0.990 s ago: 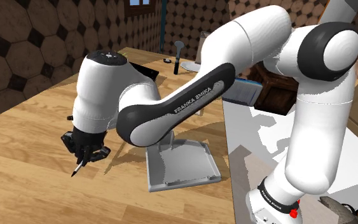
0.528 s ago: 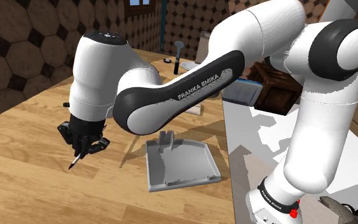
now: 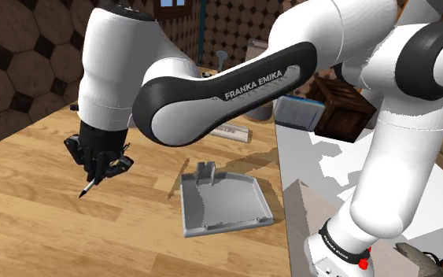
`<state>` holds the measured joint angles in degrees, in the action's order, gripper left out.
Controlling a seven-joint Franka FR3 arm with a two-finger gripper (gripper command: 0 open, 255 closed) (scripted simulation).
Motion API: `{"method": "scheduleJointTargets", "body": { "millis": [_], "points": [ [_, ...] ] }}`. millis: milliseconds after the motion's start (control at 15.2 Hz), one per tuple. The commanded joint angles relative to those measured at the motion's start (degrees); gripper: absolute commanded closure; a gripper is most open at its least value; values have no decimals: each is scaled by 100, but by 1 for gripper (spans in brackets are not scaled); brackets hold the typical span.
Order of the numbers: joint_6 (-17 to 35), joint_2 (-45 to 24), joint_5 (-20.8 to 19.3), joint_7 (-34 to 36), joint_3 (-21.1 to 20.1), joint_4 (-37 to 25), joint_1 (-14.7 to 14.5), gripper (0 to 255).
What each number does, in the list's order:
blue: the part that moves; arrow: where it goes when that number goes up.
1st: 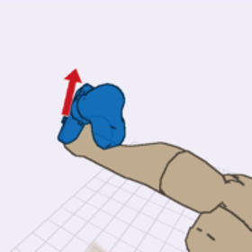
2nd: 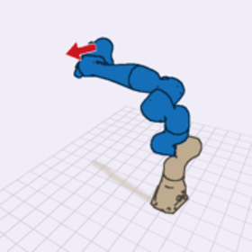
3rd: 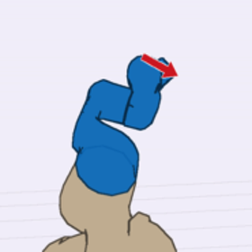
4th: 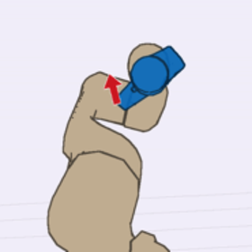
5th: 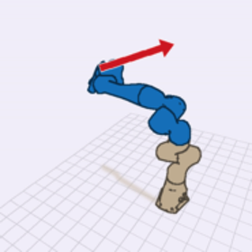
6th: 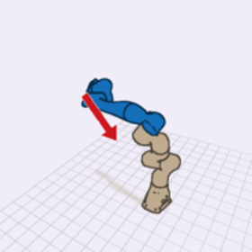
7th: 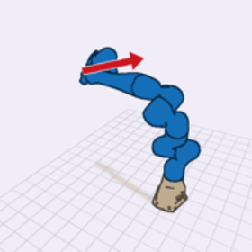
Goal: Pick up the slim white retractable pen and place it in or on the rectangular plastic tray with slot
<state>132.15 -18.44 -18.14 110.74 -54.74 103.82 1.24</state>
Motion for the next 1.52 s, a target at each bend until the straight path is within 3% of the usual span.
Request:
{"method": "scheduleJointTargets", "body": {
  "millis": [0,462,594,792,924,1056,1452],
  "points": [
    [-144,52,76,-54,-44,-110,31,255],
    [-597,196,272,-183,-155,-476,93,255],
    [-378,892,965,-570,-469,153,662,255],
    [-241,2248,2565,-1599,-670,981,1301,255],
    [-338,3100,3535,-2263,-282,1449,1142,255],
    [-477,3746,4132,-2693,217,1887,776,255],
    [-998,5317,5019,-3404,1360,3082,-165,255]
  ]
}}
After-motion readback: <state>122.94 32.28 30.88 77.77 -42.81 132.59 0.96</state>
